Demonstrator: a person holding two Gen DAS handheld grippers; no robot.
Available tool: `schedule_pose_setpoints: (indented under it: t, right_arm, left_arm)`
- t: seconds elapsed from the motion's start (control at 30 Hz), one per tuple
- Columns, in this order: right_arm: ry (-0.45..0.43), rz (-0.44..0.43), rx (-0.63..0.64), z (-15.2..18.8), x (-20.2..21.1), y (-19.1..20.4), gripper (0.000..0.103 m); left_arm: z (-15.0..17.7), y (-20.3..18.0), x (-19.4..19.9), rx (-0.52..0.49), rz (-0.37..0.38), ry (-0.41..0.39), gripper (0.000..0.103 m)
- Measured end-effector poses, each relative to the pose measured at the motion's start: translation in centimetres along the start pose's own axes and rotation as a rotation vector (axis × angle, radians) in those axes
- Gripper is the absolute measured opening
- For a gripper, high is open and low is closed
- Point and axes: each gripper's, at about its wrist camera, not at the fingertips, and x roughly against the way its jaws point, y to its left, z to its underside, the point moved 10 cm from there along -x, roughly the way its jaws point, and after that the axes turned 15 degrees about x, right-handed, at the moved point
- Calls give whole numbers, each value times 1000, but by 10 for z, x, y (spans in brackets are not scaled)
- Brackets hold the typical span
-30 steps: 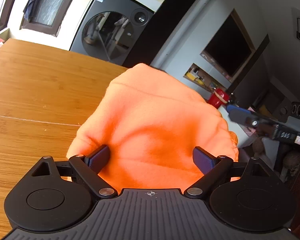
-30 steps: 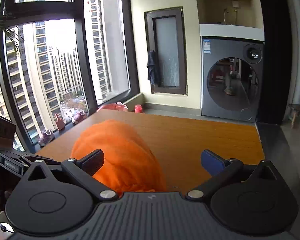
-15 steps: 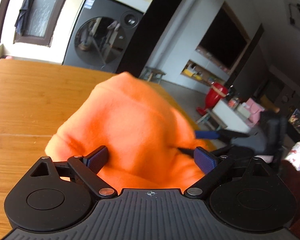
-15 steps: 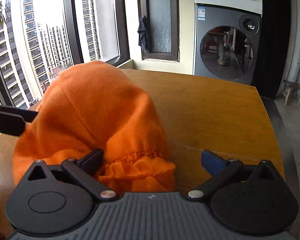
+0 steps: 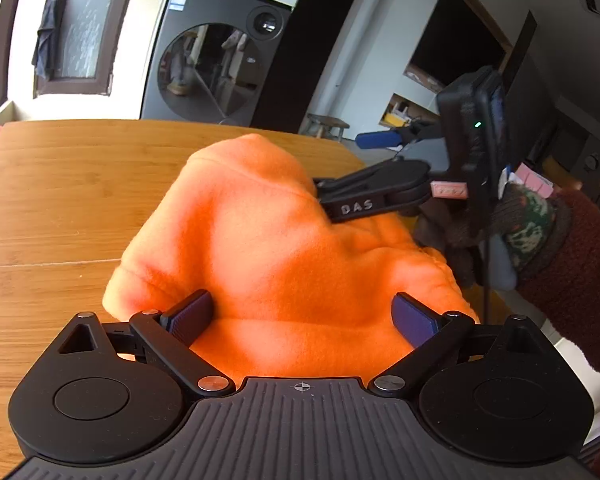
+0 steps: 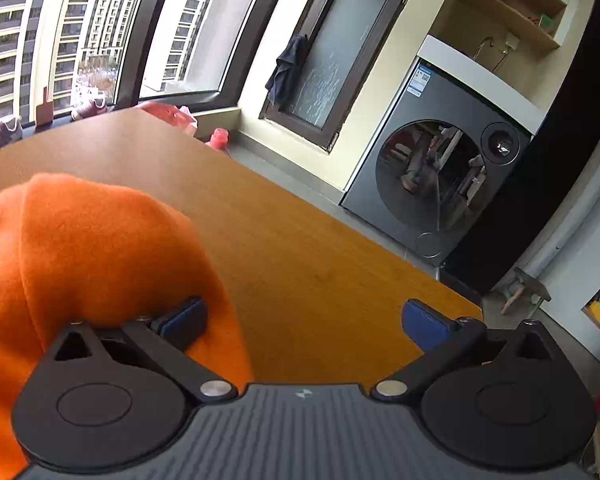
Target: Fold clothes
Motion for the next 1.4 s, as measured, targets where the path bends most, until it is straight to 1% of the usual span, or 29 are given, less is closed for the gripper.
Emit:
schedule_pose_setpoints:
  t: [0.03,0.07,0.13,0.23,0.3,0.4,0.43,0.47,0.5,0.57,0.6,0.63,0.7,0.77,0.87,0.93,1.03,1.1,1.13,1.2,1.27,1.33,1.4]
  right_arm:
    - [21,-42,-77,7,-6,-8,103]
    - [45,-66,-132,13,-9,-14,103]
    - [79,-72,-182,27,-9,-23,103]
    - [58,-69,-209,37,5,-30,103]
    - [-16,-106,-248,36,26,-35,103]
    - [-138,-197,-290,34,62,-35,103]
    - [-161,-234,-289,36,71,-31,103]
    - [-166,-262,-273,39,75,-25,103]
    - [-153,-269,-245,44,76,-18,103]
    - [-97,-197,-148,58,68,-3,103]
    - [-106,-181,-143,60,67,0,103]
    - [-123,-171,-148,61,67,2,103]
    - [-115,-172,-177,61,64,1,103]
    - [-116,-169,-186,62,63,1,103]
    - [-124,-172,-218,64,63,1,103]
    - [-126,-185,-267,68,61,-1,103]
    - [-124,-198,-326,73,60,-1,103]
    - [-122,-182,-323,73,63,0,103]
    - [-122,-171,-315,73,66,3,103]
    - [-125,-153,-298,74,73,8,103]
    - [-133,-139,-287,76,82,15,103]
    - [-139,-124,-272,76,91,22,103]
    - [-140,-119,-261,74,98,29,103]
  left_arm:
    - [0,0,0,1,5,1,99]
    - [0,1,0,2,8,2,99]
    - [2,1,-1,-2,11,4,99]
    - [3,2,-1,-2,14,5,100]
    - [3,3,-2,0,13,7,100]
    - [3,2,-2,-2,10,11,101]
    - [2,2,-3,-3,9,12,101]
    - [2,1,-3,-3,8,12,101]
    - [2,0,-4,-3,7,13,102]
    - [0,-1,-3,-5,14,8,102]
    - [-2,-1,0,5,23,2,102]
    - [-4,0,3,19,31,-5,102]
    - [-8,0,15,77,74,-19,102]
    - [-7,-3,33,134,142,-32,102]
    - [3,-10,51,151,221,-22,102]
    - [12,-12,52,157,247,-1,102]
    - [21,-11,40,169,226,26,102]
    - [21,-8,27,181,197,34,102]
    - [17,-5,21,175,167,32,102]
    - [4,1,21,147,103,-10,101]
    - [-14,6,34,136,78,-77,101]
    - [-30,7,56,145,111,-143,101]
    - [-42,0,72,156,190,-182,101]
